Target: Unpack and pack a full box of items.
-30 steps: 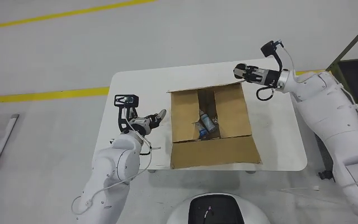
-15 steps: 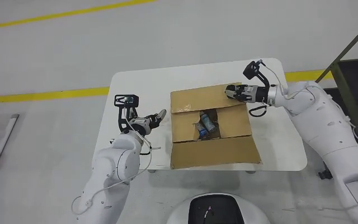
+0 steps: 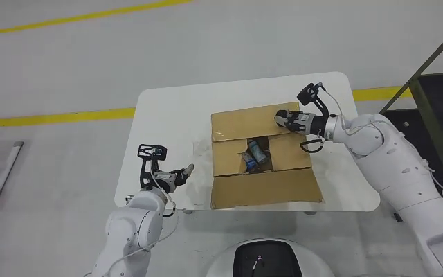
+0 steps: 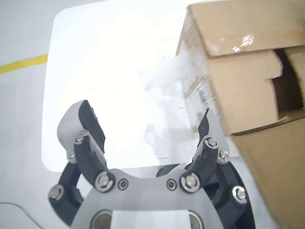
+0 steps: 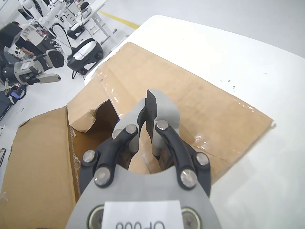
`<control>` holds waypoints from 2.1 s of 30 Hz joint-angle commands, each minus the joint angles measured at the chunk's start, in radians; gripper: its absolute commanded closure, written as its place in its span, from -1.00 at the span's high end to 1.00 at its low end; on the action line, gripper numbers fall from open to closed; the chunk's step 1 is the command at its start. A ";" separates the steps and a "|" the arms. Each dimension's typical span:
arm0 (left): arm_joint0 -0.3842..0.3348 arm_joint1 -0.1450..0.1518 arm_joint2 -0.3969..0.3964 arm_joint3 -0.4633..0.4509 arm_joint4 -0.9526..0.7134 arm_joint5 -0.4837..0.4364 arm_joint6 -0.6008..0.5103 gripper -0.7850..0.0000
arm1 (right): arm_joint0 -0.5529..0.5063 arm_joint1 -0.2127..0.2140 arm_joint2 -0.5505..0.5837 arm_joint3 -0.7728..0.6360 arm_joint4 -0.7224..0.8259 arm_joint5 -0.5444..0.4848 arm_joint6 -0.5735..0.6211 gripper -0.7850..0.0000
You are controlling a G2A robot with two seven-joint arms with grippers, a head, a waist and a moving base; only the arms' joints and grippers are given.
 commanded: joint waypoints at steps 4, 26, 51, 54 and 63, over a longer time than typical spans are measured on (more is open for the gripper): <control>0.108 0.010 -0.047 0.000 0.035 -0.086 0.001 1.00 | -0.012 0.002 0.000 -0.019 0.007 0.015 0.003 -1.00; 0.051 0.015 0.068 -0.094 0.010 -0.425 0.086 1.00 | -0.020 0.009 -0.004 -0.047 0.014 0.028 0.014 -1.00; -0.254 -0.052 0.278 0.173 0.101 -0.008 0.076 1.00 | -0.215 0.026 0.010 -0.408 -0.277 0.267 -0.215 -1.00; -0.257 -0.056 0.279 0.182 0.103 -0.001 0.073 1.00 | -0.222 0.017 -0.036 -0.392 -0.371 0.328 -0.250 -1.00; -0.241 -0.062 0.258 0.162 0.109 0.019 0.055 1.00 | -0.207 -0.008 -0.099 -0.332 -0.394 0.375 -0.294 -1.00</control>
